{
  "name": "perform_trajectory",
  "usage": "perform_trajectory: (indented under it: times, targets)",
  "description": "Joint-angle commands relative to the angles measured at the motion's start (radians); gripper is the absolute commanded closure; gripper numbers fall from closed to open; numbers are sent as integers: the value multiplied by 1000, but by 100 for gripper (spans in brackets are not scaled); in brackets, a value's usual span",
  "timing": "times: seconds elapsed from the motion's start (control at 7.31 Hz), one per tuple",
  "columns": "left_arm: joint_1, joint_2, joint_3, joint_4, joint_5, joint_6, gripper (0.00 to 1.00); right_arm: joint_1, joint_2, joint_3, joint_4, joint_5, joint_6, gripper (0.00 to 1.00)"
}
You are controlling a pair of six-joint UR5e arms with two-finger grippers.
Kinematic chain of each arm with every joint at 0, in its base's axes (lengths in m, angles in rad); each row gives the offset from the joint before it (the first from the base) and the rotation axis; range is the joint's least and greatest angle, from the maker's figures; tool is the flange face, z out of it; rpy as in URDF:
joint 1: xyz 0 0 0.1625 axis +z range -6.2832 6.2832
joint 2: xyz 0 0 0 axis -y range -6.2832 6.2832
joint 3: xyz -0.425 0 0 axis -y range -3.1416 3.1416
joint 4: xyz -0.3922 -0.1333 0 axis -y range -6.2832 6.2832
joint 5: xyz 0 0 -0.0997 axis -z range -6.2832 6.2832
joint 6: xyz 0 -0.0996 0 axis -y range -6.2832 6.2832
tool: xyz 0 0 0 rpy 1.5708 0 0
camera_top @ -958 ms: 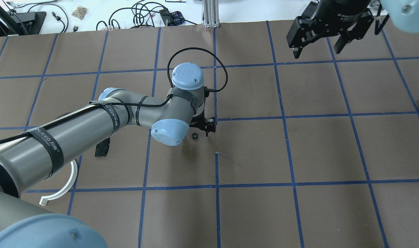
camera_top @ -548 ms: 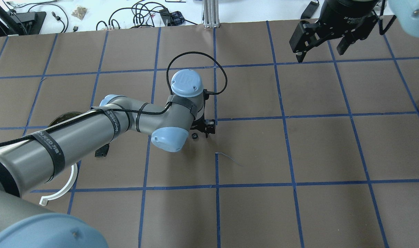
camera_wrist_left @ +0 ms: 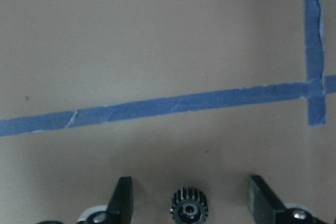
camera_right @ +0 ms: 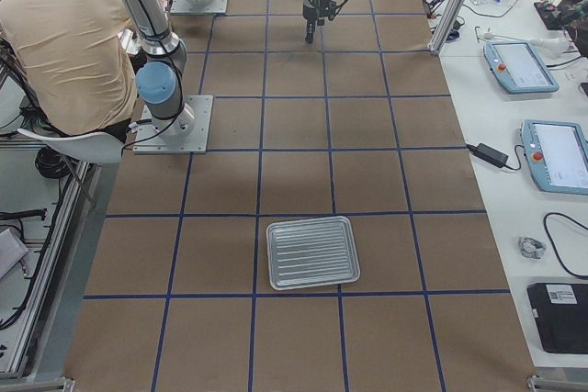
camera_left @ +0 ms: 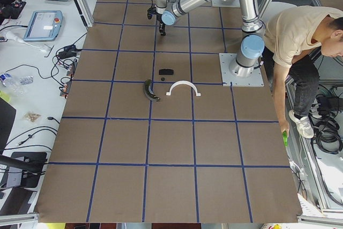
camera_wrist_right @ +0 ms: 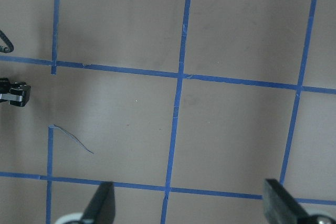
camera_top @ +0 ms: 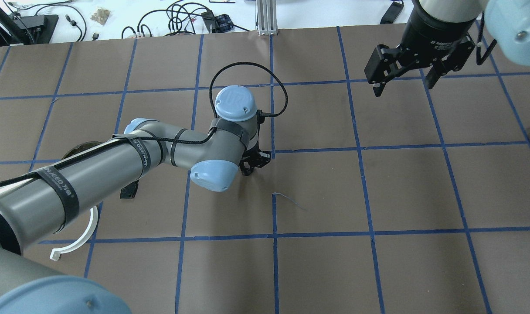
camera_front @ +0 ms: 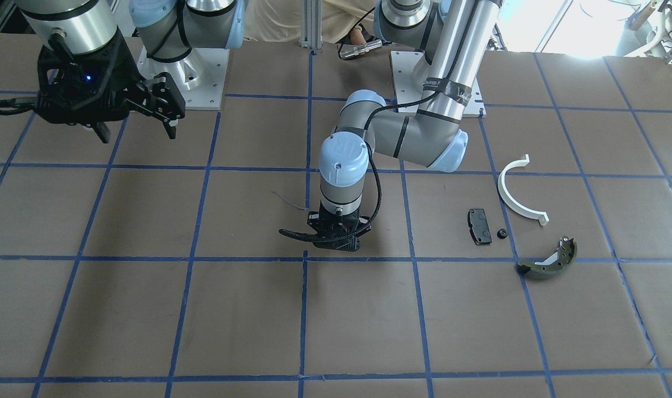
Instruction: Place bearing gear from tray to pile
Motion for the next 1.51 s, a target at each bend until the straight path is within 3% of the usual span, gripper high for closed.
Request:
perform_trajectory:
  times: [0.0,0.27,0.68,0.96,1.37]
  targets:
    - [13,15,12,-1,-9,15,100,-9,0,2,10,2,9,0]
    - [132,49,30,-53,-3,44,100,-9,0,2,4,-6,9,0]
    - [322,147,0,-191,18,321,100,-9,0,2,7,-6,11,0]
    - [477,239,-133,-190,96,504,100,-9,-2,6,21,3,34,0]
    - [715,266,-239,-133,92,658,100,-7,-2,6,31,6,62,0]
